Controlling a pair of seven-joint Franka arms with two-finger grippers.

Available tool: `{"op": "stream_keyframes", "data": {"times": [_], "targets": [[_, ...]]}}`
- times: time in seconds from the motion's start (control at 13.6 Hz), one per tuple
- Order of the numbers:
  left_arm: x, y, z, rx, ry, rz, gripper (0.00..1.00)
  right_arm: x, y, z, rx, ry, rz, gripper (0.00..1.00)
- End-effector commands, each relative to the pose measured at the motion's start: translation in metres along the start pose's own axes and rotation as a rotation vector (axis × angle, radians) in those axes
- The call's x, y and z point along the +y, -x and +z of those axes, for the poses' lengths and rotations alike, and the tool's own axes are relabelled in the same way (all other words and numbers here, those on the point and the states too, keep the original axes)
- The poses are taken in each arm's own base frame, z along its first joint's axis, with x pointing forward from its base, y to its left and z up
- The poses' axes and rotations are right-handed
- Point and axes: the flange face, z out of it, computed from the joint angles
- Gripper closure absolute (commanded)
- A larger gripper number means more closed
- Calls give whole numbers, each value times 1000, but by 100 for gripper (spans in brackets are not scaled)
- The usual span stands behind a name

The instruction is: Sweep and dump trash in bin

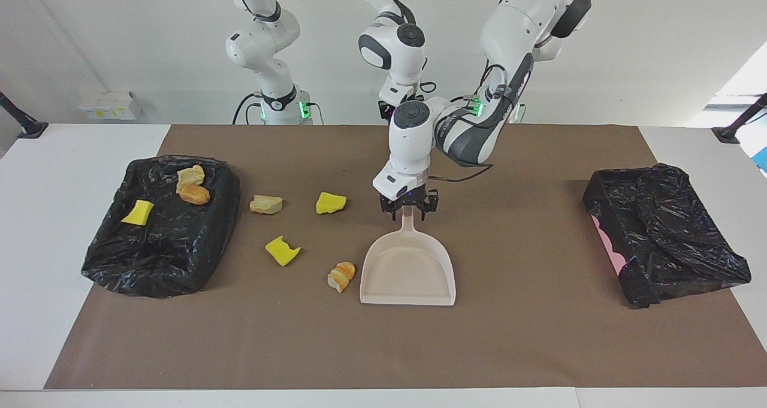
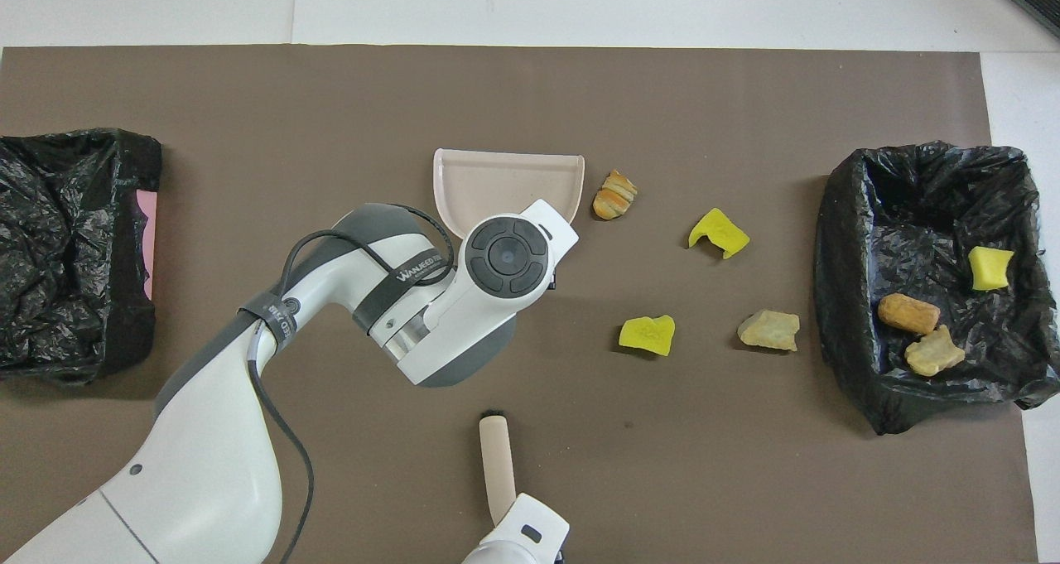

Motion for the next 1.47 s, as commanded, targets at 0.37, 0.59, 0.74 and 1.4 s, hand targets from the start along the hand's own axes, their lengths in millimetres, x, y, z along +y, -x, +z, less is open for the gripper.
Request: {"op": "stream_keyframes", "data": {"times": [0.37, 0.59, 0.74, 1.4], "targets": [[-44, -7, -46, 12, -103, 215, 100, 14, -17, -16, -16, -20, 86, 100], [-72, -9, -59, -49, -160, 441, 100, 44, -37, -49, -3, -42, 161, 100], [-91, -10, -63, -116, -166, 624, 100, 66, -54, -59, 4, -58, 218, 100], [-148, -9, -47, -219, -93, 1157, 100, 227, -155, -101, -9, 133, 415, 100]]}}
